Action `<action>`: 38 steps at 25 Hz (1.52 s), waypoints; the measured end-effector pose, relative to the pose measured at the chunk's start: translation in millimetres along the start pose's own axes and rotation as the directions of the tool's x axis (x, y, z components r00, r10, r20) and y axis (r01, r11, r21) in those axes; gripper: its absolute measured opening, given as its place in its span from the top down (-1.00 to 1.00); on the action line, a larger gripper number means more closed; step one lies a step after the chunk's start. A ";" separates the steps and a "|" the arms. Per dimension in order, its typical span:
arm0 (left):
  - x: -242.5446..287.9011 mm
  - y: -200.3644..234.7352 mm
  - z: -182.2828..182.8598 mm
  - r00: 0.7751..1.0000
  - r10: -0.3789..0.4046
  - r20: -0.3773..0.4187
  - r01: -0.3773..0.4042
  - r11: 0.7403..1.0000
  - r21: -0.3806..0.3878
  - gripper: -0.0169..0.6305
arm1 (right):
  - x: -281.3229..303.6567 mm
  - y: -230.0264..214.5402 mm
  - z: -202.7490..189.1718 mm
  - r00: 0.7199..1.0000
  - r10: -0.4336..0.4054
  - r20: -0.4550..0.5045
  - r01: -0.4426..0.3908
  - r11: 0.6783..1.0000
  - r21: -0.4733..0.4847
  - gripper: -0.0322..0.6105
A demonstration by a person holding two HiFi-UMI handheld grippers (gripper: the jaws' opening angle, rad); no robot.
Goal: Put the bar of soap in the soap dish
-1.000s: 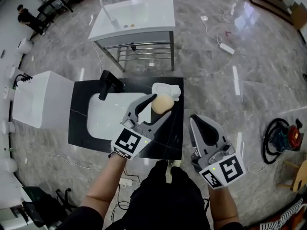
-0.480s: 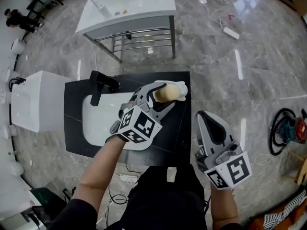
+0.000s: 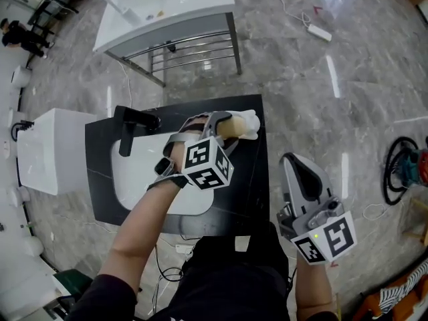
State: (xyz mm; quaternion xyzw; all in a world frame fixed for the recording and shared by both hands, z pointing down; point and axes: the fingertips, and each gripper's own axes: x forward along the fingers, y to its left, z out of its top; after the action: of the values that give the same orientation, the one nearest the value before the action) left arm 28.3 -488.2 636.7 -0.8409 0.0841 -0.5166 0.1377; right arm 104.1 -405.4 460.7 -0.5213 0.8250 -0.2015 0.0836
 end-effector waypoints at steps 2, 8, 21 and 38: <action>6.8 -0.6 -3.6 0.999 -0.018 -0.030 0.018 1.000 0.000 0.14 | -3.1 -4.2 0.2 1.000 -0.012 0.007 0.012 1.000 0.004 0.87; 19.2 0.8 -9.4 0.994 -0.048 -0.102 0.051 0.998 0.022 0.14 | -6.4 -9.6 3.2 0.999 -0.028 0.021 0.027 1.000 0.005 0.88; 36.2 -3.8 -13.3 0.959 -0.030 -0.280 0.075 0.986 0.149 0.14 | -9.3 -21.8 9.6 0.998 -0.044 0.041 0.043 0.999 0.022 0.88; 45.2 -9.6 -22.7 0.911 -0.014 -0.413 0.096 0.979 0.180 0.14 | -18.1 -32.0 14.4 0.998 -0.041 0.053 0.039 0.999 0.035 0.88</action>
State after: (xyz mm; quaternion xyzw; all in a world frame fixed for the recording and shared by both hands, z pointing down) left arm 28.5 -495.2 687.7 -0.6981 0.0358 -0.6908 0.1848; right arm 143.6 -404.8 459.8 -0.5413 0.8084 -0.2031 0.1109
